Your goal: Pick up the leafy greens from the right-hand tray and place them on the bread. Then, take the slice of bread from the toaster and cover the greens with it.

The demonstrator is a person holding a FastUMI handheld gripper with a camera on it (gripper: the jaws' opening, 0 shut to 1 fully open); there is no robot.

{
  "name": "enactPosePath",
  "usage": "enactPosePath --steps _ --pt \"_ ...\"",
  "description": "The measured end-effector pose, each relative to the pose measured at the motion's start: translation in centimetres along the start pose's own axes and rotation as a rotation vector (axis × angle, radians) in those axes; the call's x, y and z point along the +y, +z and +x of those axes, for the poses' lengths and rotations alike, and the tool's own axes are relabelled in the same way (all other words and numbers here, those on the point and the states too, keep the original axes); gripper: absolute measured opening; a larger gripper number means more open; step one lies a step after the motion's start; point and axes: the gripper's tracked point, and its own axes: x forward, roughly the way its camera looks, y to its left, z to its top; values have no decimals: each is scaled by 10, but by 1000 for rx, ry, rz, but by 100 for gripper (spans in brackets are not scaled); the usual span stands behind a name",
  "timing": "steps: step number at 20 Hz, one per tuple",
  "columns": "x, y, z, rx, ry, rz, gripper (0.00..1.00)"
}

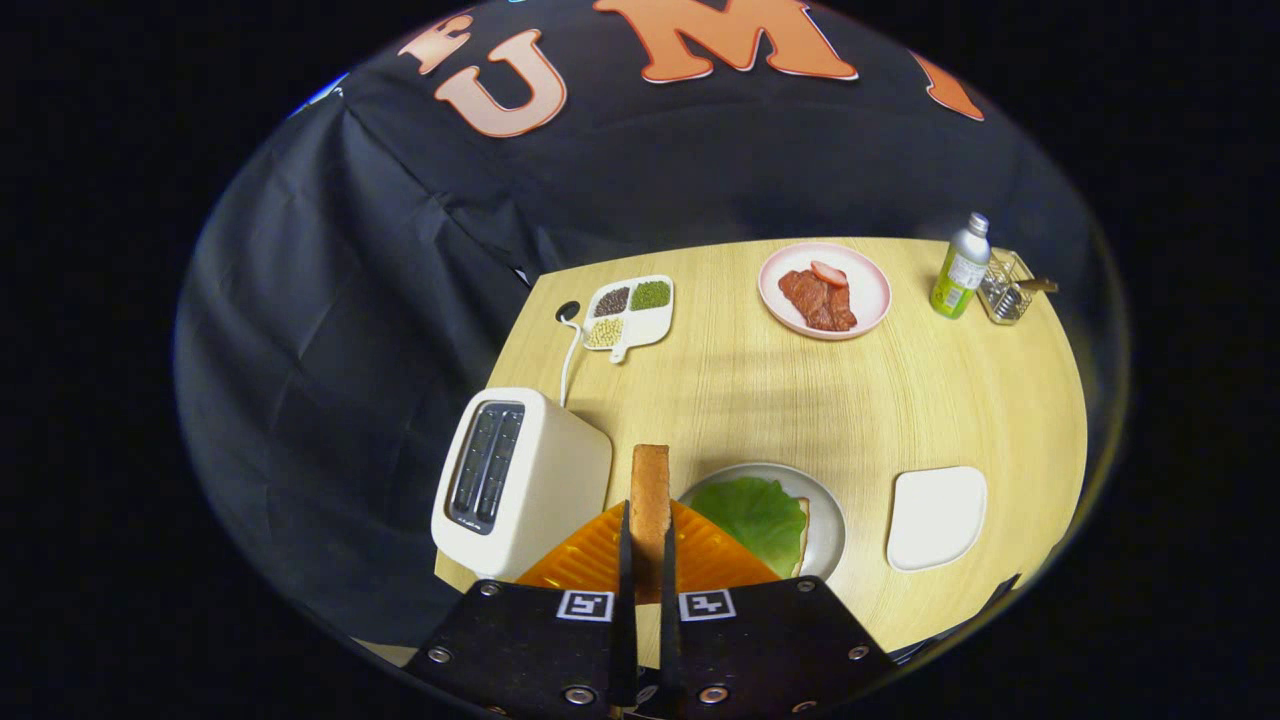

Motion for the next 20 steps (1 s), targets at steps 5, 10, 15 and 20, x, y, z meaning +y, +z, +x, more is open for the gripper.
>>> enactPosePath --steps 5,10,15,20 --pt "-19 -28 33 53 39 40 9" --pt "-45 -46 53 87 35 82 10" --pt "-71 -55 61 103 18 86 10" --pt "-104 -69 62 134 -63 45 28"
